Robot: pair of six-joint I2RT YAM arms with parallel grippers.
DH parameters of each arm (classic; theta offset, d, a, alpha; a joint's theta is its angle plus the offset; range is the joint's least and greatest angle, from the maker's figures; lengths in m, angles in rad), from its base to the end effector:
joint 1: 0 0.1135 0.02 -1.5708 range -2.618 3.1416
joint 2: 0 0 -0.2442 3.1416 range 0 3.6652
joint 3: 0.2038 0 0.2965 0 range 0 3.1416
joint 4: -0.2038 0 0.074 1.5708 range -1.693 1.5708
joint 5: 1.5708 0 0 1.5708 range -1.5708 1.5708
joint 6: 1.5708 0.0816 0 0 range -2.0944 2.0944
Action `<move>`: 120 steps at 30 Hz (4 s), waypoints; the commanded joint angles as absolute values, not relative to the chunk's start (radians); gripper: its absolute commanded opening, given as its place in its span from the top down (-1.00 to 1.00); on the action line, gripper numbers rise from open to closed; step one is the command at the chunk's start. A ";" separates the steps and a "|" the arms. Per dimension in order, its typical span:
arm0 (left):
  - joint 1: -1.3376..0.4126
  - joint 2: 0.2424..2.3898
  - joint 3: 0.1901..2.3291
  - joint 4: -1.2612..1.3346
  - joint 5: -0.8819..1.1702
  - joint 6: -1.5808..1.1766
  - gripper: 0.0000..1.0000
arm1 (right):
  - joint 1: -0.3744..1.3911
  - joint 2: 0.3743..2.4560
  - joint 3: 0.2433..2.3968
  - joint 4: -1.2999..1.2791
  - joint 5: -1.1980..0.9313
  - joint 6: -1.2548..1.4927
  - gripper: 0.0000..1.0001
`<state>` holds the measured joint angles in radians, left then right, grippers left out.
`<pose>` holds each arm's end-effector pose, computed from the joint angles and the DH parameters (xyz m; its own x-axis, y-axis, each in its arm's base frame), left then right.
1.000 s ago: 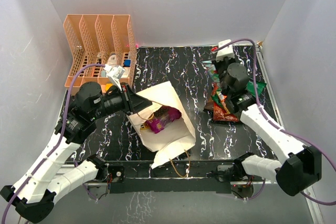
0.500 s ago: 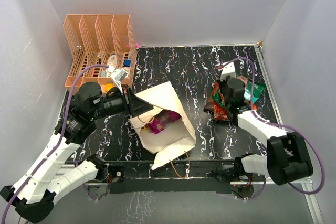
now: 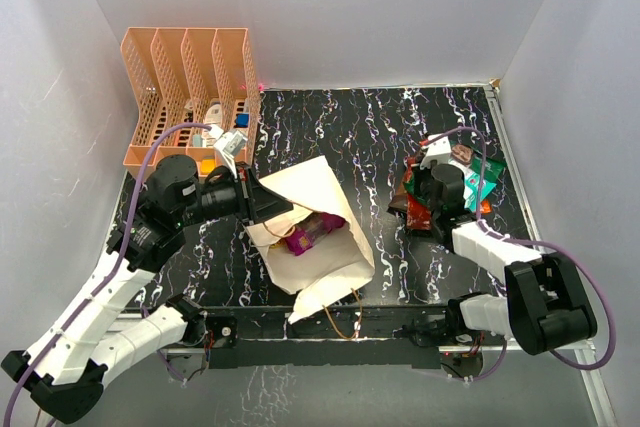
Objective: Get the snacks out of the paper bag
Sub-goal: Place the snack at the center of the board, then take out the snack from the paper bag.
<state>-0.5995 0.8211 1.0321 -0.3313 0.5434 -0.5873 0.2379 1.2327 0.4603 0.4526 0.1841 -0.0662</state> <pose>0.1973 -0.1859 0.3945 -0.5849 -0.1747 -0.7920 0.6999 0.3847 -0.6018 0.3293 0.0645 0.1357 -0.3007 -0.1398 -0.9434 -0.0829 0.9893 -0.1202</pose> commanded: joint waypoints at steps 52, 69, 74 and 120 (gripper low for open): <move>-0.598 0.798 1.043 -0.376 0.494 -0.572 1.00 | 1.376 1.110 0.801 -0.111 0.018 -0.802 -0.71; -0.598 0.789 1.040 -0.367 0.509 -0.574 1.00 | 1.280 1.271 0.690 0.115 0.202 -0.973 -0.78; -0.600 0.771 1.040 -0.370 0.505 -0.581 1.00 | 1.195 1.359 0.684 0.242 0.169 -0.975 -0.73; -0.599 0.795 1.003 -0.405 0.342 -0.610 1.00 | 1.106 1.223 0.593 0.347 -0.131 -0.793 0.85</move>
<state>-0.5995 0.7906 1.0004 -0.3901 0.3935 -0.6052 1.0859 1.3445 0.6102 0.2905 -0.0559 -0.8574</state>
